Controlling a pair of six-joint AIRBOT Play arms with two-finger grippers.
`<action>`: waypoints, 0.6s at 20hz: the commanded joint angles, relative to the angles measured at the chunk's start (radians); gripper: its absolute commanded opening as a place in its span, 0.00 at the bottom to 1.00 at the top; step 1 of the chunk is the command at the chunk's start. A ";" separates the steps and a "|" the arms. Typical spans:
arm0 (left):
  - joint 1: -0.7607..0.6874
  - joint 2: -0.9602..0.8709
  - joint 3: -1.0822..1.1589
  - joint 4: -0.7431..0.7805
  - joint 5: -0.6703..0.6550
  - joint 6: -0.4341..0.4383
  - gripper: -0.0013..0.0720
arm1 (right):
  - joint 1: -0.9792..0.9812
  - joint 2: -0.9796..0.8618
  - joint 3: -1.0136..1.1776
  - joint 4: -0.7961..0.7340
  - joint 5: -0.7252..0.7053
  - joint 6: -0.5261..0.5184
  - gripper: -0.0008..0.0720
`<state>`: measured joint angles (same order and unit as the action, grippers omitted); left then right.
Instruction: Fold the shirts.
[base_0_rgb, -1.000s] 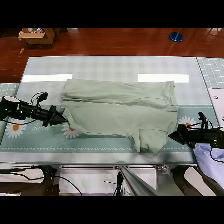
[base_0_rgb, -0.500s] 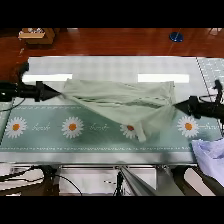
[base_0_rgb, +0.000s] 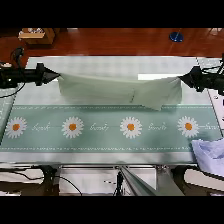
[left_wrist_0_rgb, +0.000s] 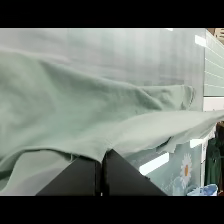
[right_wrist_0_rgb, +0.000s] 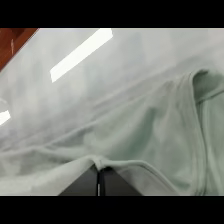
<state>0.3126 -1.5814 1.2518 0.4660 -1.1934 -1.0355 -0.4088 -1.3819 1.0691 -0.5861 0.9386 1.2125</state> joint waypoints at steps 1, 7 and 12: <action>-0.047 -0.151 0.117 -0.037 0.023 -0.026 0.05 | 0.021 -0.116 0.070 0.001 -0.064 -0.002 0.04; -0.056 -0.315 0.257 -0.036 0.035 -0.082 0.05 | 0.097 -0.291 0.140 0.006 -0.238 -0.002 0.04; -0.064 -0.378 0.256 0.070 0.022 -0.154 0.05 | 0.132 -0.367 0.158 0.003 -0.239 -0.002 0.04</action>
<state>0.2527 -1.9209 1.4975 0.4637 -1.1652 -1.1339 -0.2939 -1.7084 1.2148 -0.5812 0.7174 1.2095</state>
